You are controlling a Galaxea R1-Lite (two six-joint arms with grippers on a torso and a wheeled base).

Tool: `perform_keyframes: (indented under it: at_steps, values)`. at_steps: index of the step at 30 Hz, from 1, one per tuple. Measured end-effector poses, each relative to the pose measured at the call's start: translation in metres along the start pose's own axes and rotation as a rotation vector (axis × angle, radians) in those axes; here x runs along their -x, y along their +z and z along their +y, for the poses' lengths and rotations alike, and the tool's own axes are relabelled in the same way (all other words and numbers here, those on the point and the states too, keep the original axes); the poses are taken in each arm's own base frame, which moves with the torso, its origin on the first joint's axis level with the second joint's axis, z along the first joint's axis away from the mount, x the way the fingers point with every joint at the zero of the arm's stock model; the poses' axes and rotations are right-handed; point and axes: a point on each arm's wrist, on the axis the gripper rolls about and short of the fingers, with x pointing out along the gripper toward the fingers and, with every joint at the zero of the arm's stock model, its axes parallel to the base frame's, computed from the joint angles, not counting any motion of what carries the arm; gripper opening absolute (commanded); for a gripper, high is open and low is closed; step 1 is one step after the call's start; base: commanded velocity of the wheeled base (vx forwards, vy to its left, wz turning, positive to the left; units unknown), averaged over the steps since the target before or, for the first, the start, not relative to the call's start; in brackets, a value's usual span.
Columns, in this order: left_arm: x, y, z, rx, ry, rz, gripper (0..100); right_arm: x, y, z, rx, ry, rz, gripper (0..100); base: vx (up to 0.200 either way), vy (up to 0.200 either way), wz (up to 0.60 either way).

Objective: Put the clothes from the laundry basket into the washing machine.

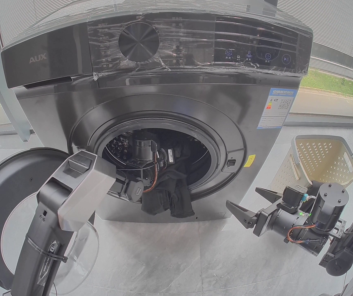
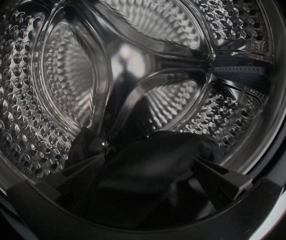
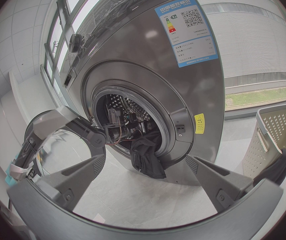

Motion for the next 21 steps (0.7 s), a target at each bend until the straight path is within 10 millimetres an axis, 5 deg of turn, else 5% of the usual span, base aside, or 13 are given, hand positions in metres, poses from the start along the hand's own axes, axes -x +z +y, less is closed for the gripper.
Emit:
perform_keyframes:
  at_steps: [12, 20, 21]
  values:
    - [0.067, -0.004, -0.018, -0.078, -0.124, 0.353, 100, 0.000, 0.000, 0.000, -0.001, 0.003, 0.000, 100, 0.000, 0.000, 0.00]
    - [0.076, -0.019, -0.015, -0.128, -0.133, 0.415, 100, 0.000, -0.001, 0.000, -0.001, 0.003, 0.003, 100, 0.000, 0.000, 0.00]
    - [0.074, -0.021, -0.014, -0.129, -0.130, 0.416, 0, 0.000, -0.001, 0.000, 0.000, 0.003, 0.003, 100, 0.000, 0.000, 0.00]
